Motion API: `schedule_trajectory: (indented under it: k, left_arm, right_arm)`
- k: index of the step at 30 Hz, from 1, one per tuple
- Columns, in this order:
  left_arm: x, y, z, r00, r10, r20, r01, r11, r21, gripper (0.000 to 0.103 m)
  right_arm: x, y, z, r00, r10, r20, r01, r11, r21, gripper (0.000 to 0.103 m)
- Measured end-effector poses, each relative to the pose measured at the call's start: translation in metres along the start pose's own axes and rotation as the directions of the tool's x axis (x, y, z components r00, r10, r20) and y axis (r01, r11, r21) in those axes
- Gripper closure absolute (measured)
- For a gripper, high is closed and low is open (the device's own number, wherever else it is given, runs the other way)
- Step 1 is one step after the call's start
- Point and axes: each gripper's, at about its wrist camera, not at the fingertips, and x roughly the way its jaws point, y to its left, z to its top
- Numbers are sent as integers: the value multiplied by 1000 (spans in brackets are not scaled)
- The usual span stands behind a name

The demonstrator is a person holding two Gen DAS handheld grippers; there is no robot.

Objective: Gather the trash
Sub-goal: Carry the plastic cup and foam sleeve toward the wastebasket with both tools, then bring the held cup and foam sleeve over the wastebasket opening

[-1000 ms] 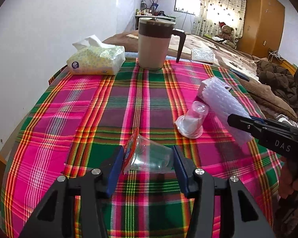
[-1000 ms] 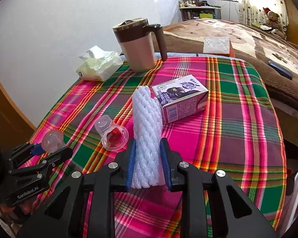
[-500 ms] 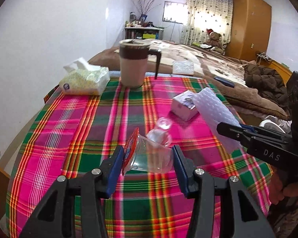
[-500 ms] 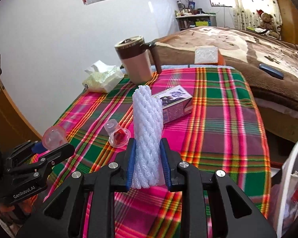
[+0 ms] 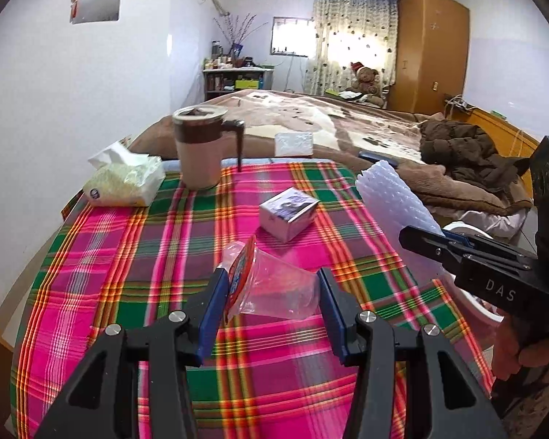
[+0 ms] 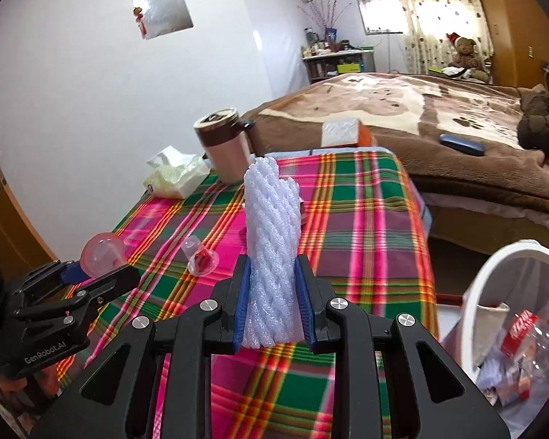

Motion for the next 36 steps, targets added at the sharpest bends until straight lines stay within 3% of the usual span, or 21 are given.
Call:
schedule_trajectory:
  k: [12,26,36]
  left_arm:
    - [2,-63,16,993,-114,29,111,990,92,52]
    - [18,-145,29,967,-254,11,247,947,205,52]
    - [36,-195,35,944,-328,-25,323,913,250,52]
  right_arm:
    - [-52,-42,-7,988,-133,82,127,990,67,78]
    - [-92,-99,-19,937,-335,98,314,931,187,78]
    - [-106,-138,-30,895,-443,56,414,871,264,78]
